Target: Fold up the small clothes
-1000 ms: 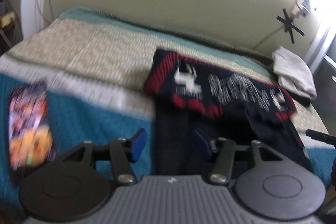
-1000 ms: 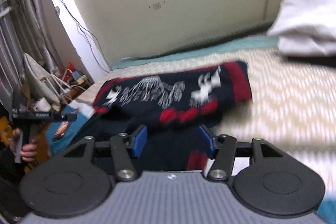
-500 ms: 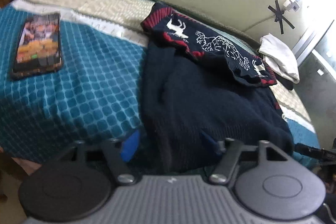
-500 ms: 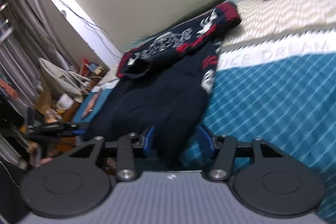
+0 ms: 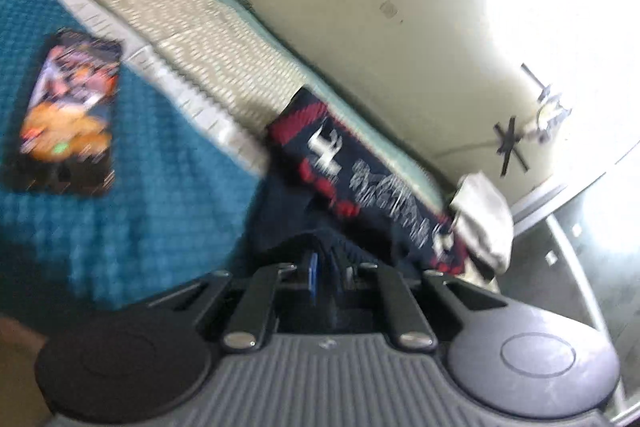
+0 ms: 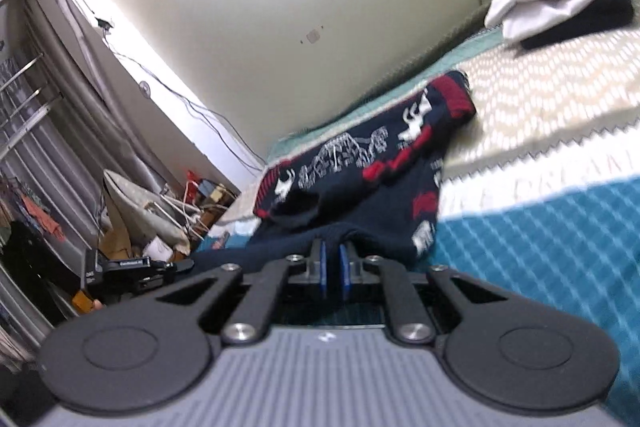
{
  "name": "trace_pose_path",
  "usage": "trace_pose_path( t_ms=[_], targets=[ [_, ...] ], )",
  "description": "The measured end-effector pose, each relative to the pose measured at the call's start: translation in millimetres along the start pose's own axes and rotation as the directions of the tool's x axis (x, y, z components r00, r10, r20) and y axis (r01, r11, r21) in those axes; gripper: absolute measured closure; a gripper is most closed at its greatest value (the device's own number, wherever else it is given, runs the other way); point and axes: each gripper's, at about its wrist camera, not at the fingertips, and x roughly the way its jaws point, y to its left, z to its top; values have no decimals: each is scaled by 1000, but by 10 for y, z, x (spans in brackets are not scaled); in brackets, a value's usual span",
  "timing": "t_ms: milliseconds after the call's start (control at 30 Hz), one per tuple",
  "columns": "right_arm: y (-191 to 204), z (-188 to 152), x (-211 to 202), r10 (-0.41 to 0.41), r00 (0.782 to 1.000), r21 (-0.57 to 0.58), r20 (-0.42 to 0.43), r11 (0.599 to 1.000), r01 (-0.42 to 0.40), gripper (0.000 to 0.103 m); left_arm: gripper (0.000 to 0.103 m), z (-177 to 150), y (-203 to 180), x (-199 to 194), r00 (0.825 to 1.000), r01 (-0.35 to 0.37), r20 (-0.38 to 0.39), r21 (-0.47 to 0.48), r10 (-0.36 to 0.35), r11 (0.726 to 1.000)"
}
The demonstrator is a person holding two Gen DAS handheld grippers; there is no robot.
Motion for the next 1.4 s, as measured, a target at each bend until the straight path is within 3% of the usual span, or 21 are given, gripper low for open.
trace_pose_path(
  t_ms=[167,200,233,300,333,367,400,467,633,667,700,733,800,867,967,1000,1067,1133,1233,1300,1400],
  targets=[
    [-63,546,391,-2,998,12,58,1000,1,97,95,682,-285,573,999,-8,30,-37,9,999],
    [-104,708,548,-30,996,33,83,999,27,96,89,825,-368,742,998,-41,44,-29,42,999],
    [-153,833,680,-69,992,48,106,997,64,95,75,952,-450,906,994,-95,54,-1,95,995],
    [-212,998,921,-221,967,17,129,975,221,71,66,1059,-533,1093,975,-214,72,13,212,977],
    [-215,1017,980,-285,950,4,130,958,286,53,62,1048,-545,1101,975,-210,76,27,207,977],
    [-211,994,973,-294,946,-9,137,954,298,53,57,1008,-549,1082,980,-186,84,63,181,980],
    [-207,941,930,-251,958,-37,137,965,258,53,44,960,-545,1056,979,-186,101,96,176,978],
    [-205,815,857,-226,965,-62,132,970,235,45,38,829,-538,1019,963,-247,145,152,226,957],
    [-237,602,936,-239,968,-100,80,964,246,45,42,565,-530,1263,962,-272,71,263,262,926],
    [-245,576,974,-235,970,-102,61,965,240,55,45,500,-553,1328,957,-290,66,294,283,911],
    [-243,535,1024,-237,971,-110,41,965,240,67,65,439,-548,1372,949,-312,64,327,308,892],
    [-230,495,1057,-258,966,-127,28,957,260,103,94,378,-558,1456,932,-355,65,368,357,859],
    [-207,424,1033,-306,950,-161,59,936,312,103,94,308,-521,1516,889,-448,110,410,444,795],
    [-264,393,1009,-358,931,-150,79,919,366,103,94,285,-458,1459,891,-446,118,398,438,801],
    [-353,309,992,-381,923,-120,49,915,384,103,89,283,-482,1402,884,-463,120,373,453,804],
    [-333,303,981,-390,919,-134,56,909,394,95,87,284,-499,1373,879,-473,126,359,460,805],
    [-264,332,916,-391,915,-153,103,902,403,55,81,295,-558,1268,887,-461,151,328,436,824],
    [-180,405,842,-373,913,-167,163,902,398,55,78,298,-707,1189,904,-425,190,325,382,845],
    [12,571,964,-301,939,-189,165,925,330,55,69,284,-1012,1294,952,-303,163,390,259,869],
    [185,603,1172,-257,955,-247,151,925,288,55,63,200,-1205,1460,974,-228,110,446,200,866],
    [426,567,1566,-198,975,-321,96,921,219,56,63,53,-1353,1771,983,-172,44,524,175,834]
  ],
)
